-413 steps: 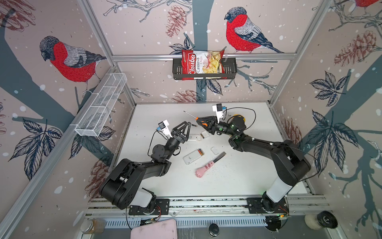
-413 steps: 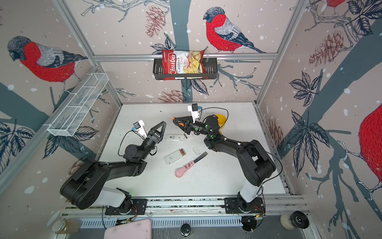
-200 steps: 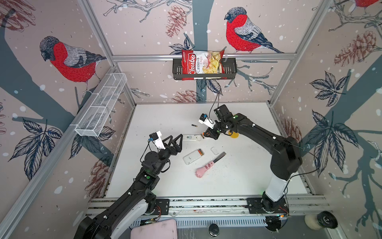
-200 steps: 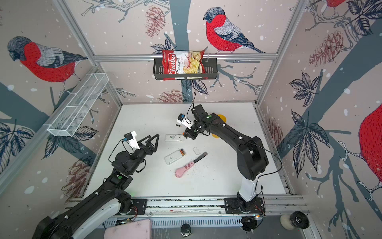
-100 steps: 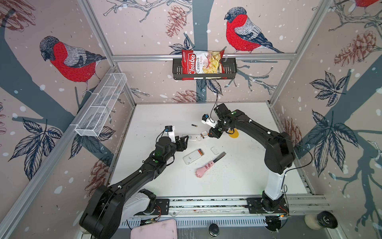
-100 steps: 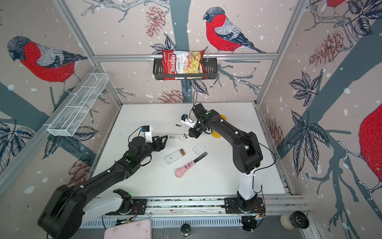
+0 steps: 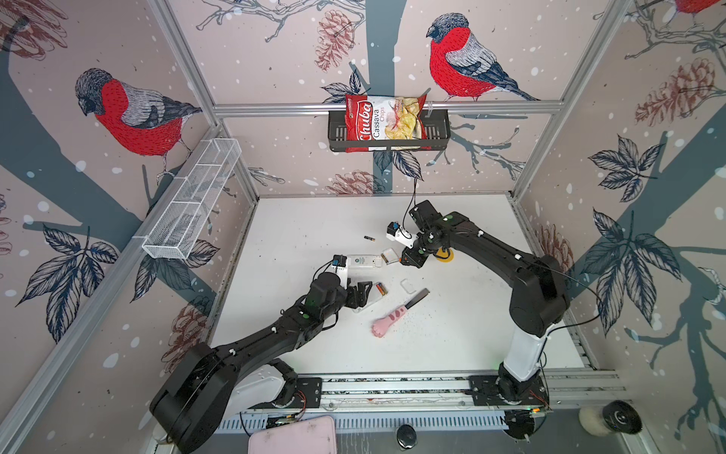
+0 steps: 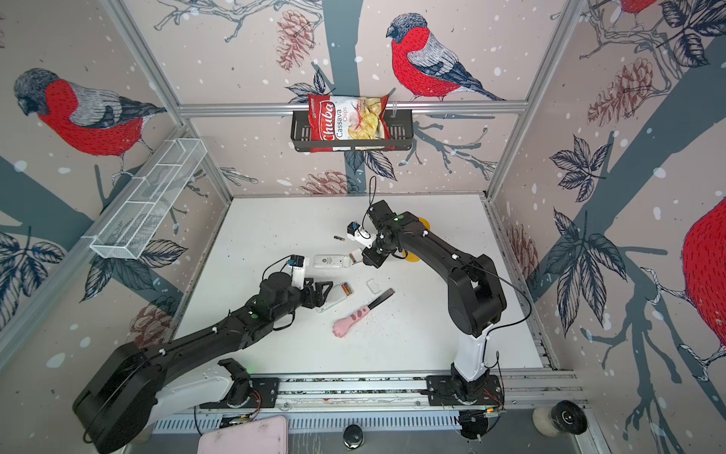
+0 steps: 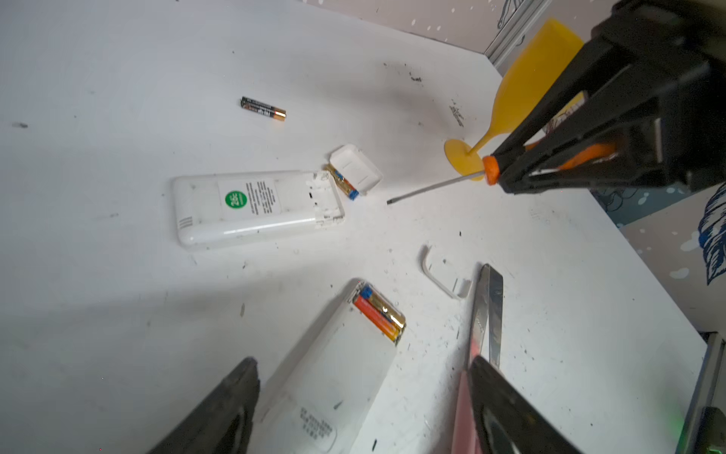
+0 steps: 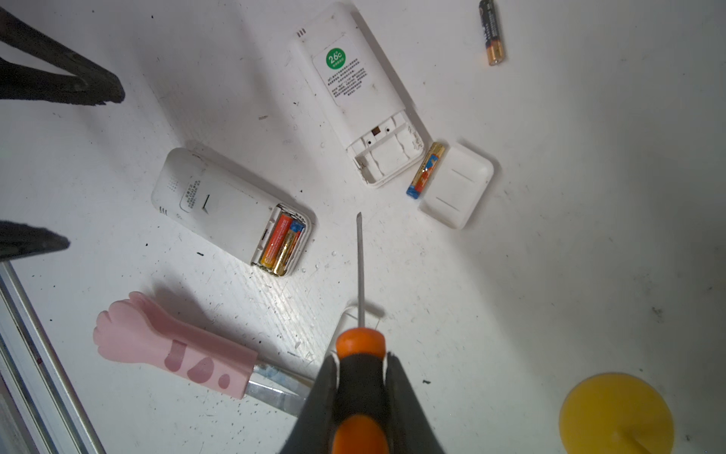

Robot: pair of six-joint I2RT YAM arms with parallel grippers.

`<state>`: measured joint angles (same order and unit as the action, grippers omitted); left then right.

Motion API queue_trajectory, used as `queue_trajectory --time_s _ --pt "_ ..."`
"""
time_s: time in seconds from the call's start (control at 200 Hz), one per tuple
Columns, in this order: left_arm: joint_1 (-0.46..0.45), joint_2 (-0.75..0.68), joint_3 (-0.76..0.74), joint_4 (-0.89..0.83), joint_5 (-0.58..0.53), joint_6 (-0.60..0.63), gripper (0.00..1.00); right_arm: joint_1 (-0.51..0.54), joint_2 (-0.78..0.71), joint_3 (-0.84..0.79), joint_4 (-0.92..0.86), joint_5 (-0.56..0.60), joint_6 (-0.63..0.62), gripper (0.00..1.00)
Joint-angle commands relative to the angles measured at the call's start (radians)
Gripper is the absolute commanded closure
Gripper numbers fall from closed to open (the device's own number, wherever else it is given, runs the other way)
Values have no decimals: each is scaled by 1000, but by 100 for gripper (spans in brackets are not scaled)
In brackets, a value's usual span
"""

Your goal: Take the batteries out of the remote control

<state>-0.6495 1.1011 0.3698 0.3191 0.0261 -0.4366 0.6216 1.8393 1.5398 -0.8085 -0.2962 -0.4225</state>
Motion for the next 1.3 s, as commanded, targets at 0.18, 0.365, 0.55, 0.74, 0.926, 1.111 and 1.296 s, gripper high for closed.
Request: queue_trajectory --time_s 0.18,0.365,0.55,0.74,0.926,1.111,1.296 --pt "-87 -54 -51 -147 -137 45 3 38 -49 -39 45 31 25 100" --pt "-93 -4 -36 -154 -184 37 3 60 -54 -45 55 54 33 100" --pt "-105 47 -26 -127 -142 52 4 58 -64 -65 71 78 34 100" --pt "-123 175 40 -151 -90 89 4 60 -59 -72 82 107 41 100" --pt "-127 264 105 -207 -125 89 4 60 -73 -83 91 107 41 100" --pt "-127 305 132 -230 -181 77 7 63 -93 -93 92 113 41 100" --pt "-126 335 154 -250 -233 67 10 71 -104 -96 94 127 43 100"
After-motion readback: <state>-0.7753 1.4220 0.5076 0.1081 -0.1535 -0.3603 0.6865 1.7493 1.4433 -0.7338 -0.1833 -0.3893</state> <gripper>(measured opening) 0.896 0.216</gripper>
